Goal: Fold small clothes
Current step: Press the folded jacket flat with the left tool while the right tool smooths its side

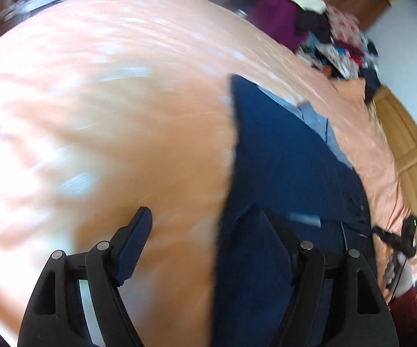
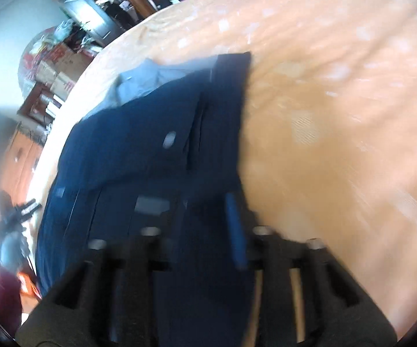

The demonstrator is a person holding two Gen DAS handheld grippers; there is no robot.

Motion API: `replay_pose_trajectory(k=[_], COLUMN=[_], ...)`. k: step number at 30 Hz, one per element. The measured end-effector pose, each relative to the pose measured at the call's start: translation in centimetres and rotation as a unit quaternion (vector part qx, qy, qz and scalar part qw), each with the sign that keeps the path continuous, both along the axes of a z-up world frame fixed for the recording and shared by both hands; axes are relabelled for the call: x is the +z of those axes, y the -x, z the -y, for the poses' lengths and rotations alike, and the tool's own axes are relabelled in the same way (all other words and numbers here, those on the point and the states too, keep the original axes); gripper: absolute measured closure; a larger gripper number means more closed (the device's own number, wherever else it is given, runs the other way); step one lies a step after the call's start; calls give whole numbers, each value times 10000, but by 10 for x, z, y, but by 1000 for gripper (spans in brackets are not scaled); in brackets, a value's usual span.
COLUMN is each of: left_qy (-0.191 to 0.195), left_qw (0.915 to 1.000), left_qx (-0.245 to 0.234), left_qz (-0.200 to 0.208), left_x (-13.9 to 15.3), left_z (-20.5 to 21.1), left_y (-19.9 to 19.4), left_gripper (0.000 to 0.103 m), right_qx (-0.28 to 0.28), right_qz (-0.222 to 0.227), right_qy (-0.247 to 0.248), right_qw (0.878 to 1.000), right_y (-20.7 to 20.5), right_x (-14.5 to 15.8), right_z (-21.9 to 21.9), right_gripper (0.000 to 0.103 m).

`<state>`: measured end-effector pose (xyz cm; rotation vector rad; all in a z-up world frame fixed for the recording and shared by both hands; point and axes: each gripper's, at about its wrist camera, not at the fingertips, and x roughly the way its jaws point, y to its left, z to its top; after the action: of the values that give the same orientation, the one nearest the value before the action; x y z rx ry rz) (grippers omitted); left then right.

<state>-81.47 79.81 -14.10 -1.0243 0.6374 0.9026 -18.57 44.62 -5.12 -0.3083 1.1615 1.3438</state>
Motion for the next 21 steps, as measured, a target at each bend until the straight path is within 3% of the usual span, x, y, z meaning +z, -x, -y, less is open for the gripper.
replay_pose_trajectory(k=[5, 9, 13, 17, 21], left_qy=[-61, 210, 538, 483, 404], left_qw=[9946, 9856, 9814, 9787, 9810], left_qx=[-693, -1141, -1205, -1315, -1379], left_qz=[776, 1228, 1392, 1498, 1304], left_x=[40, 36, 18, 16, 11], left_z=[87, 152, 191, 208, 208], left_y=[48, 65, 68, 61, 54], left_gripper=[26, 26, 26, 26, 26], right_qx=[325, 377, 452, 361, 632], right_qz=[-296, -401, -344, -196, -158], right_qy=[130, 591, 775, 843, 723], right_qw=[9989, 9967, 9954, 9956, 9953], right_y=[36, 58, 78, 85, 103], right_x=[21, 2, -17, -35, -35], right_z=[111, 164, 176, 173, 174], right_gripper=[46, 43, 43, 43, 49])
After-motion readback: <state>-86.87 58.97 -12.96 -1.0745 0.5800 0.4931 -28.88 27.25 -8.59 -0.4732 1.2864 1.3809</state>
